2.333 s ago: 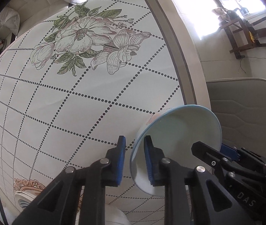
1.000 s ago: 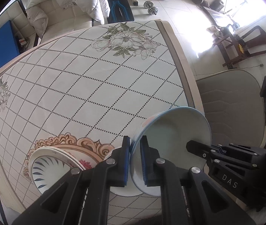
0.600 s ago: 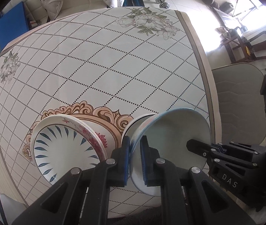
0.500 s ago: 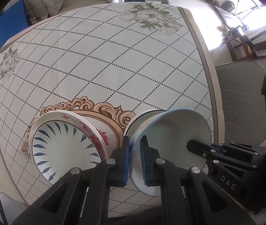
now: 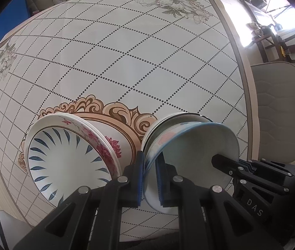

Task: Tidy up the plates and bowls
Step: 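Carry the blue-dotted bowl with both tools and lower it into the white bowls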

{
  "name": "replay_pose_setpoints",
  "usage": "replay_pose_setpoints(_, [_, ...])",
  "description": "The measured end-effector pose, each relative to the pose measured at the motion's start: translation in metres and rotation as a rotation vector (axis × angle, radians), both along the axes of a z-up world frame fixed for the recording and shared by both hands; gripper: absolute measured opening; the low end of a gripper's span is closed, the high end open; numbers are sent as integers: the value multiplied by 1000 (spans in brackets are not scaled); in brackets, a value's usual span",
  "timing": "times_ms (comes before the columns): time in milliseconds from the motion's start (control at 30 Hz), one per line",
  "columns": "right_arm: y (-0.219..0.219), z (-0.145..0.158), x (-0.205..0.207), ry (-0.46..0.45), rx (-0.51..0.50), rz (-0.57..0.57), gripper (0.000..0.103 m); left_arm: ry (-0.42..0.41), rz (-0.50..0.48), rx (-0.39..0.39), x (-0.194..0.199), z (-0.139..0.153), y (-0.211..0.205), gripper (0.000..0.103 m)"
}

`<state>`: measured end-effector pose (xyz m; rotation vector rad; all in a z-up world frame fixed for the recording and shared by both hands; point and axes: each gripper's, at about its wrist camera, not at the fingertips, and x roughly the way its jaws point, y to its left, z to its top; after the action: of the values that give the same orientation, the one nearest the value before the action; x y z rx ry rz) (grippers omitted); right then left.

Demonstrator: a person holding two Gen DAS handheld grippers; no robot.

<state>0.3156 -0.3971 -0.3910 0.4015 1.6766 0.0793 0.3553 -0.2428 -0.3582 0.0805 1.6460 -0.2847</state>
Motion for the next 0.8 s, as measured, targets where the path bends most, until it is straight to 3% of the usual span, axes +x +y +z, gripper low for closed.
replay_pose_setpoints(400, [6,-4,17,84,-31,22,8,53,38,20,4,-12,6,9])
replay_pose_setpoints(800, [-2,-4,13,112,5,0,10,78,59,8,1,-20,9,9])
